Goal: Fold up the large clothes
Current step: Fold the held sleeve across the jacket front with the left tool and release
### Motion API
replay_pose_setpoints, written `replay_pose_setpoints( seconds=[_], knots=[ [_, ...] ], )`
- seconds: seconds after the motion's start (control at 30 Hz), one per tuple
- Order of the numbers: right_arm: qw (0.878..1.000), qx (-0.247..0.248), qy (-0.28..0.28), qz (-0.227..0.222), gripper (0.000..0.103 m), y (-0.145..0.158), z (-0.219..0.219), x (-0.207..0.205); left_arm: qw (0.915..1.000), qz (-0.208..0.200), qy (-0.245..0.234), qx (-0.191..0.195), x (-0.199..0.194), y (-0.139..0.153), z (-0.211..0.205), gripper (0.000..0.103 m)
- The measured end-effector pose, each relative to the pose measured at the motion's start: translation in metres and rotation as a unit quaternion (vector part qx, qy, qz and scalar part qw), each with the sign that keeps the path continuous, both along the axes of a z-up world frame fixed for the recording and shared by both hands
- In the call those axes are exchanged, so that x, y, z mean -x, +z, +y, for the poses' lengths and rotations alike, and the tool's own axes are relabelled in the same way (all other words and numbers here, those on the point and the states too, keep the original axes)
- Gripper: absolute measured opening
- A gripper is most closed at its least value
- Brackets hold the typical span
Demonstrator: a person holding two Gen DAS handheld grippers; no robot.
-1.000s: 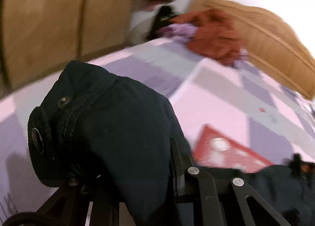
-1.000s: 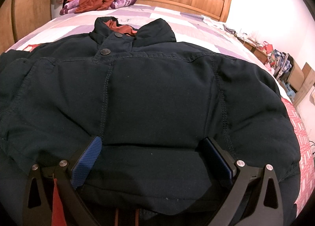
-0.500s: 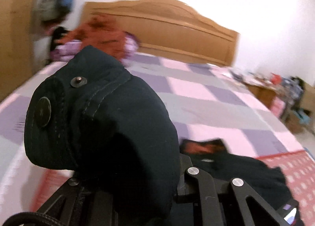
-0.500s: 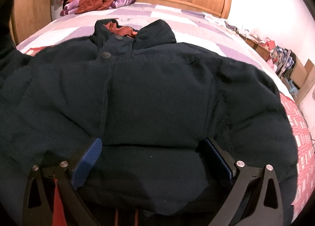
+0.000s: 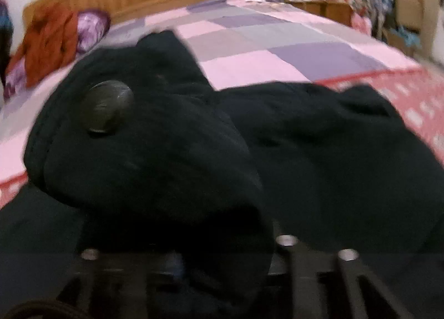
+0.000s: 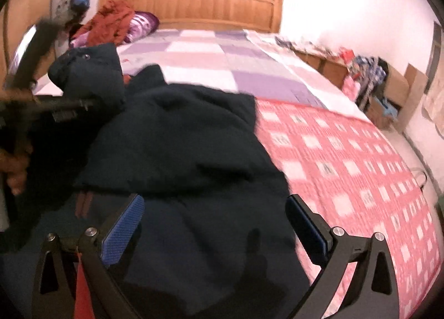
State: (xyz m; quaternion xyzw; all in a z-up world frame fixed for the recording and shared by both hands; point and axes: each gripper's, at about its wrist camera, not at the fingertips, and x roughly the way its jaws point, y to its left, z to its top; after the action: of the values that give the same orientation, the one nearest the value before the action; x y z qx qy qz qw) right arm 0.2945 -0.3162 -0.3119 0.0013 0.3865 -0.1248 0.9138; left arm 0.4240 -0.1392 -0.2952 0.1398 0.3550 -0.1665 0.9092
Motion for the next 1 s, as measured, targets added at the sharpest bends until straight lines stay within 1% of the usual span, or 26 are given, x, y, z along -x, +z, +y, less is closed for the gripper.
replay_pose_setpoints(
  seconds=[0.03, 0.13, 0.2, 0.27, 0.37, 0.4, 0.43, 0.47, 0.5, 0.57, 0.6, 0.63, 0.7, 0.77, 0.83, 0.9, 0.93, 1.0],
  knots=[
    [1.0, -0.003, -0.006, 0.003, 0.102, -0.003, -0.006, 0.005, 0.9999, 0.001, -0.012, 0.007, 0.009, 0.001, -0.007, 0.064],
    [0.999, -0.015, -0.027, 0.012, 0.102, -0.013, -0.023, 0.021, 0.9979, 0.003, -0.051, 0.039, 0.029, 0.006, -0.022, 0.07],
    [0.999, -0.024, -0.04, 0.014, 0.102, -0.017, -0.031, 0.028, 0.9961, 0.017, -0.069, 0.052, 0.038, 0.008, -0.029, 0.071],
    [0.998, -0.028, -0.047, 0.011, 0.102, -0.017, -0.035, 0.034, 0.9941, 0.022, -0.078, 0.073, 0.047, 0.016, -0.029, 0.072],
    [0.999, -0.021, -0.049, 0.005, 0.102, -0.013, -0.038, 0.039, 0.9904, 0.027, -0.071, 0.115, 0.062, 0.032, -0.001, 0.072],
    [0.999, -0.017, -0.046, 0.003, 0.102, -0.011, -0.039, 0.039, 0.9898, 0.026, -0.074, 0.12, 0.064, 0.035, 0.001, 0.073],
    [0.999, -0.014, -0.044, 0.003, 0.102, -0.009, -0.038, 0.036, 0.9897, 0.018, -0.078, 0.119, 0.067, 0.04, 0.003, 0.078],
    [0.999, -0.011, -0.042, 0.003, 0.102, -0.007, -0.038, 0.034, 0.9901, 0.008, -0.078, 0.117, 0.068, 0.042, 0.005, 0.08],
    [0.999, -0.01, -0.04, -0.002, 0.102, -0.004, -0.038, 0.032, 0.9911, -0.01, -0.074, 0.111, 0.074, 0.047, 0.01, 0.082],
    [0.999, -0.008, -0.033, -0.019, 0.102, 0.006, -0.035, 0.027, 0.9927, -0.033, -0.055, 0.102, 0.075, 0.052, 0.021, 0.083],
    [0.999, -0.006, -0.029, -0.027, 0.102, 0.012, -0.032, 0.023, 0.993, -0.039, -0.042, 0.103, 0.076, 0.054, 0.034, 0.084],
    [0.999, -0.006, -0.022, -0.038, 0.102, 0.019, -0.027, 0.017, 0.9935, -0.046, -0.017, 0.102, 0.08, 0.057, 0.053, 0.084],
    [0.998, -0.009, -0.005, -0.057, 0.102, 0.032, -0.017, 0.004, 0.9937, -0.056, 0.036, 0.09, 0.073, 0.056, 0.084, 0.085],
    [0.997, -0.009, 0.019, -0.072, 0.102, 0.043, 0.0, -0.016, 0.9914, -0.057, 0.091, 0.074, 0.063, 0.054, 0.117, 0.085],
    [0.996, -0.012, 0.043, -0.08, 0.102, 0.05, 0.017, -0.04, 0.9853, -0.051, 0.15, 0.063, 0.043, 0.052, 0.153, 0.085],
    [0.994, -0.021, 0.058, -0.087, 0.102, 0.055, 0.032, -0.062, 0.9782, -0.049, 0.192, 0.062, 0.025, 0.051, 0.18, 0.085],
    [0.993, -0.021, 0.065, -0.095, 0.102, 0.057, 0.044, -0.078, 0.9751, -0.047, 0.207, 0.063, 0.018, 0.05, 0.19, 0.085],
    [0.993, -0.012, 0.073, -0.095, 0.102, 0.055, 0.062, -0.103, 0.9691, -0.037, 0.234, 0.067, 0.001, 0.041, 0.208, 0.085]
  ],
)
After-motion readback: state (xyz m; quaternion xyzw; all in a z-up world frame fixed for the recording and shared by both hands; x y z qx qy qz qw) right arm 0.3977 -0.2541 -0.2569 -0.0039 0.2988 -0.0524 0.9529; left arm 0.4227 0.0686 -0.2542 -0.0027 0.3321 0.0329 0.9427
